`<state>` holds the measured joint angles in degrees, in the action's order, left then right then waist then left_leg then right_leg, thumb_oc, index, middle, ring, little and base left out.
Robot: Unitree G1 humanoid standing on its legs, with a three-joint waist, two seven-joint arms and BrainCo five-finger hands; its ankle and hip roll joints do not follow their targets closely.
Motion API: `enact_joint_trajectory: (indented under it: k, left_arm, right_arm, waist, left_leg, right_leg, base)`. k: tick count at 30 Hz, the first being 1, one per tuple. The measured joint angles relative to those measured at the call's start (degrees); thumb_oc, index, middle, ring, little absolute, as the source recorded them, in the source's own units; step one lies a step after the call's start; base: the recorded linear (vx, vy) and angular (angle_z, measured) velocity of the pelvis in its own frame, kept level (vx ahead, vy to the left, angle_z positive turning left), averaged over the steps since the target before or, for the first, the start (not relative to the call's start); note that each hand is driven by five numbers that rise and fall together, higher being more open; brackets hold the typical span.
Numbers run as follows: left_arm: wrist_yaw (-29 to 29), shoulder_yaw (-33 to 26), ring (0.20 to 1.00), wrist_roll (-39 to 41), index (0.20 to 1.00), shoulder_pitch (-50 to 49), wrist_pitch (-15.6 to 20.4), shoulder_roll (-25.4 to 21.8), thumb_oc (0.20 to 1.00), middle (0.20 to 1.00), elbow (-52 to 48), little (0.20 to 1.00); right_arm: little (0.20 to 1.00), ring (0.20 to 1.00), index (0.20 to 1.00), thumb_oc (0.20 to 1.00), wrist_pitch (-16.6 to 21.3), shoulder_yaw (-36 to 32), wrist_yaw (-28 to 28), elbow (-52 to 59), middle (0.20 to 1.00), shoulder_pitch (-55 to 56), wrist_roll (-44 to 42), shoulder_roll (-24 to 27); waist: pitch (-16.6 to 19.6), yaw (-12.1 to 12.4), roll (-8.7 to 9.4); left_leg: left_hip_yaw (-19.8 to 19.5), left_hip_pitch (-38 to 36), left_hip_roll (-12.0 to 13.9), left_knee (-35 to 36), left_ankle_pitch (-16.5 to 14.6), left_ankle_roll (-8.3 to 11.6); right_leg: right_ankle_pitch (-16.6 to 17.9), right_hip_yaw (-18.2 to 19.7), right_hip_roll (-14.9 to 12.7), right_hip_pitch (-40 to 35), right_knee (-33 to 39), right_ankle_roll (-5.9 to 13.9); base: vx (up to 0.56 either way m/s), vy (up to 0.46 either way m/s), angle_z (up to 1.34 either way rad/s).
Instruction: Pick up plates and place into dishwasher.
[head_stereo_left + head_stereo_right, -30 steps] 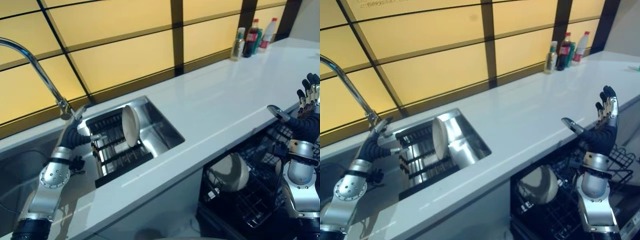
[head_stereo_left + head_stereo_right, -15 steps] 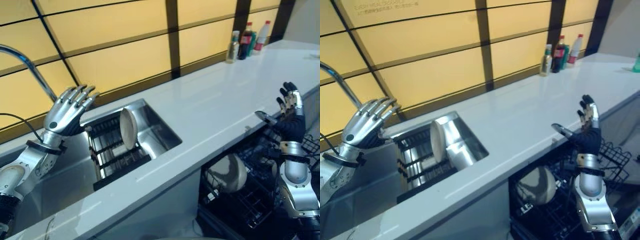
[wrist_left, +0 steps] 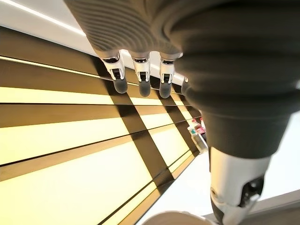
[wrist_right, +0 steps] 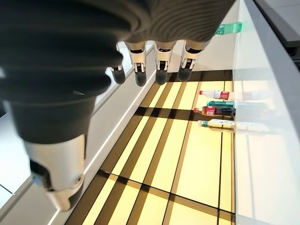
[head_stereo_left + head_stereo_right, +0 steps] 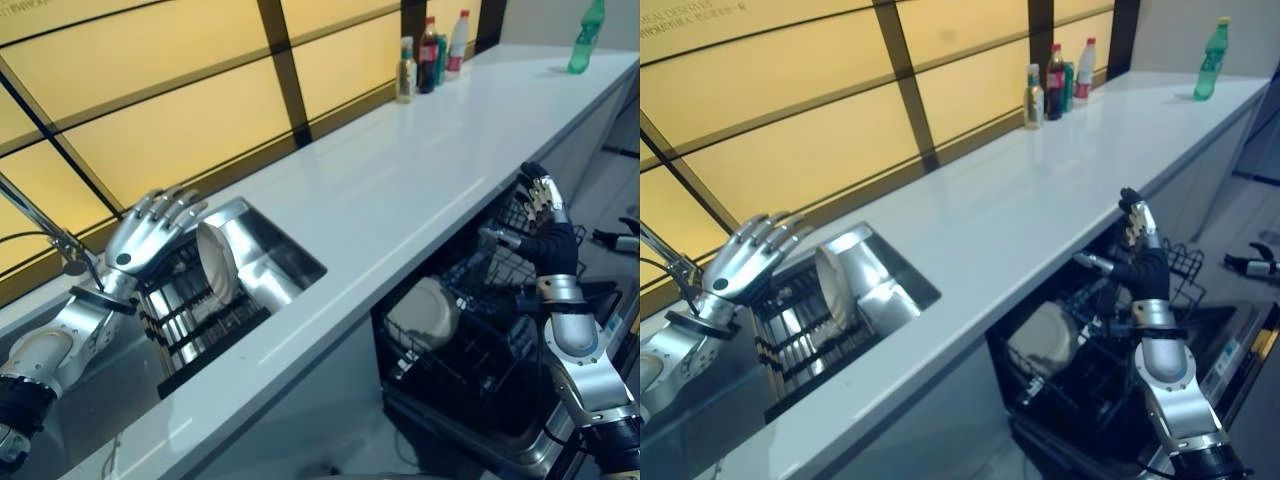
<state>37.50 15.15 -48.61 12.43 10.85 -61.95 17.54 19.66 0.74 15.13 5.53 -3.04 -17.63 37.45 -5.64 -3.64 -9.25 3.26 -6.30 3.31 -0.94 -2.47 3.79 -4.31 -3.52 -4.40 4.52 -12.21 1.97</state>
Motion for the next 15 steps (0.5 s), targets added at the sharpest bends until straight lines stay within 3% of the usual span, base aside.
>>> enact_joint_trajectory:
  k: [4, 15]
  left_arm:
    - [-0.01, 0.11, 1.000, -0.08, 1.000, 0.00, 0.01, 0.01, 1.000, 1.000, 3.54, 1.000]
    - [0.01, 0.07, 1.000, -3.41, 1.000, -0.08, 2.16, 0.01, 1.000, 1.000, 7.42, 1.000]
  right_arm:
    - [1.000, 1.000, 1.000, 1.000, 0.03, -0.03, -0.95, -0.16, 1.000, 0.00, -0.04, 0.09]
    - [1.000, 1.000, 1.000, 1.000, -1.47, -0.11, -1.65, -0.19, 1.000, 0.05, -2.25, 0.37]
  waist:
    - [-0.66, -0.08, 1.49]
    - [-0.12, -0.12, 1.57]
  left_leg:
    - [0.75, -0.07, -0.90, 1.08, 0.23, -0.63]
    - [1.31, -3.00, -0.86, 3.55, 0.66, -0.20]
  right_leg:
    - [-1.21, -0.16, -1.15, 1.74, -3.05, 0.39]
    - [-1.05, -0.79, -0.58, -1.51, -0.11, 1.02]
  base:
    - [0.09, 0.170, -0.08]
    - [0.12, 0.140, 0.02]
